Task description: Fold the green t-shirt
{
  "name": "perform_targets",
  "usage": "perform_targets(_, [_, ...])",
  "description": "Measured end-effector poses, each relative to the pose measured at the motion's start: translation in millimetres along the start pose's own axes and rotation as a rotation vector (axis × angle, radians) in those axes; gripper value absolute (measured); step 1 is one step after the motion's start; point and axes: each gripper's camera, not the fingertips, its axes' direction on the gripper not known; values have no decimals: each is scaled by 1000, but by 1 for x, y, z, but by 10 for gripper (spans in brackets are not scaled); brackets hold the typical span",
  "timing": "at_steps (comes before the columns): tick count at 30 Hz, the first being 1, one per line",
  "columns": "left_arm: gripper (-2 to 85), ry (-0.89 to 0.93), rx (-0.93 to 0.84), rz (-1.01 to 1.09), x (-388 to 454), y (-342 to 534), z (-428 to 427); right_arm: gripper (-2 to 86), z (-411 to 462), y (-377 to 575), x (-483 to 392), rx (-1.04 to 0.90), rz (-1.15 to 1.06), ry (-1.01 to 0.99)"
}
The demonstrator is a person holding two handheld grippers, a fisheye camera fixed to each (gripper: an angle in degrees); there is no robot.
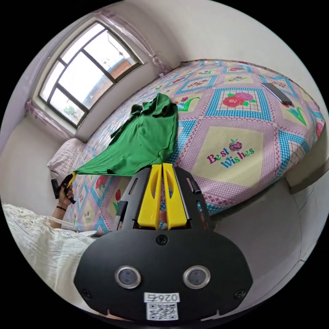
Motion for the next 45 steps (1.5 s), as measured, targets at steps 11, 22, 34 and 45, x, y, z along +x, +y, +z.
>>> perform_targets(11, [-5, 18, -91, -122, -20, 62, -8, 26, 52, 102, -60, -112, -335, 370])
perform_targets(22, [-4, 37, -69, -126, -10, 82, -33, 43, 79, 201, -158, -83, -885, 689])
perform_targets(34, [-5, 144, 81, -58, 24, 98, -92, -15, 11, 213, -175, 1, -725, 738])
perform_targets(45, [-5, 354, 413, 313, 180, 55, -208, -16, -209, 206, -222, 501, -599, 691])
